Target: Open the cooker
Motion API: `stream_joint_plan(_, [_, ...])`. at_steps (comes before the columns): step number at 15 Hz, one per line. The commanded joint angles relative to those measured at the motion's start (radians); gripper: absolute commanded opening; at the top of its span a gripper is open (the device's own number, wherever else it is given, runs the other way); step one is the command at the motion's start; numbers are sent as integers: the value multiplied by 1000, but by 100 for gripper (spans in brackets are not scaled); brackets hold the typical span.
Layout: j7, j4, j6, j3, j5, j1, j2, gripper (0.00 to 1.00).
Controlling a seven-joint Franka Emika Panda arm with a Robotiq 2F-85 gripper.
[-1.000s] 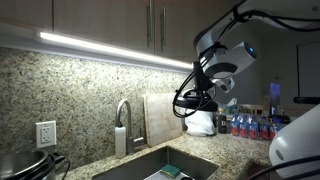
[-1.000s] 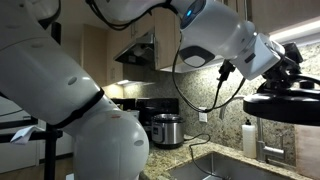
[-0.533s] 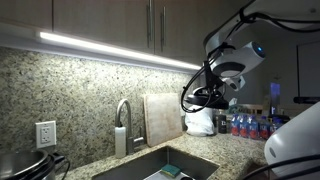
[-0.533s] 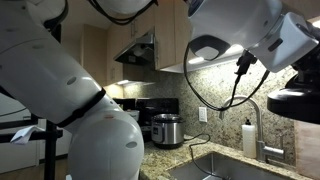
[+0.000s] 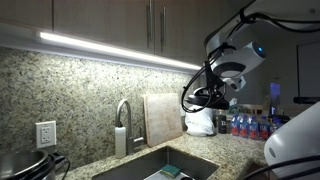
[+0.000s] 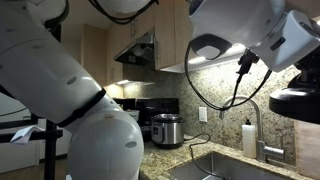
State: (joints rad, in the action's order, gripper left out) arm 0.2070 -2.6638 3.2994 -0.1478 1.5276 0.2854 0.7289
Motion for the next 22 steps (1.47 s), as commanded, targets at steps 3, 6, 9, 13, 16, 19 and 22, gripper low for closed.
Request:
stream_joint_plan(3, [43,26,2,-1,-26,23,-69,2])
stream_joint_plan(6, [50,64,32,-4,-28,41,-110,2])
stream_joint_plan(9, [57,113,54,-13,-26,60,-156,2])
stream_joint_plan(13, [74,184,88,-28,-19,69,-203,2])
stream_joint_plan(16, [79,245,137,-35,-23,75,-257,2])
stream_joint_plan(19, [141,294,194,-49,-88,71,-323,2])
stream_joint_plan(22, [273,329,159,-2,-197,179,-406,2])
